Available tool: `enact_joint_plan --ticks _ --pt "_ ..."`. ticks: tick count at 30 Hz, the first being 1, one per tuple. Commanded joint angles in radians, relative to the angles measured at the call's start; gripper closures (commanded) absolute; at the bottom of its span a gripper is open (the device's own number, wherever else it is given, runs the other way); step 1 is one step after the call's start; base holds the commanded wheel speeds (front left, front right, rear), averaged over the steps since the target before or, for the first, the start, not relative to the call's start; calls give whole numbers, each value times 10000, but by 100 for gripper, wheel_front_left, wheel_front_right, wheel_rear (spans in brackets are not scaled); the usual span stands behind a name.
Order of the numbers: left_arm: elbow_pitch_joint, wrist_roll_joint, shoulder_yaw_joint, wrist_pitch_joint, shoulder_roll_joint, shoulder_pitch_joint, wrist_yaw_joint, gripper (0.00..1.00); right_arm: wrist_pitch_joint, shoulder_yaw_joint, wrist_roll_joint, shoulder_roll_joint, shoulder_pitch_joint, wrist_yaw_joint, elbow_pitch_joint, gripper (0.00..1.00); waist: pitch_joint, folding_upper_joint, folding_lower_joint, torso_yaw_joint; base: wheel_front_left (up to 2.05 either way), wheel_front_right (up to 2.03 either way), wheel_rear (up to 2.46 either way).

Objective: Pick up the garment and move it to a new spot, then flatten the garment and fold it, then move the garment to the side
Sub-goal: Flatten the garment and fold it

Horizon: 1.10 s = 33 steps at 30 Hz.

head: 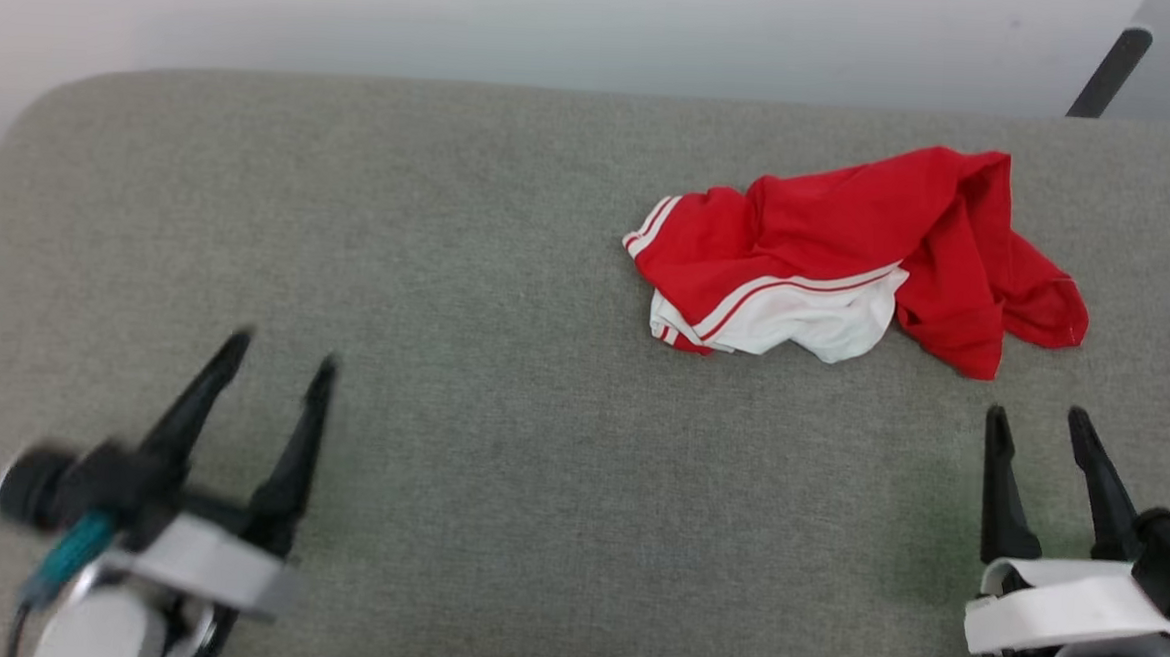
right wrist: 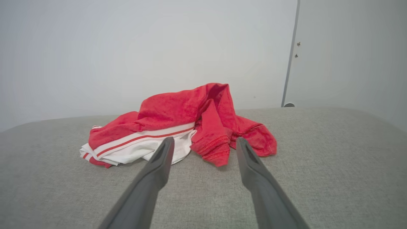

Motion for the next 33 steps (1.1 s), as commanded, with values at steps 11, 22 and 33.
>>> enact_joint_plan --ticks 11,22,33 --pt "407 -2716 -7564 2398 2260 -6752 21 0 -8 435 579 93 -931 1 -179 0 1474 0 0 -1265 0 0 0" --pt "879 -5764 -11648 5336 2223 -10440 19 0 -9 779 1544 97 -1365 1 -289 0 2544 0 0 -2724 0 0 0" --pt "1636 -4992 -11620 6536 2105 -11096 21 0 -9 1163 2128 97 -1542 1 -327 0 3070 0 0 -3556 0 0 0"
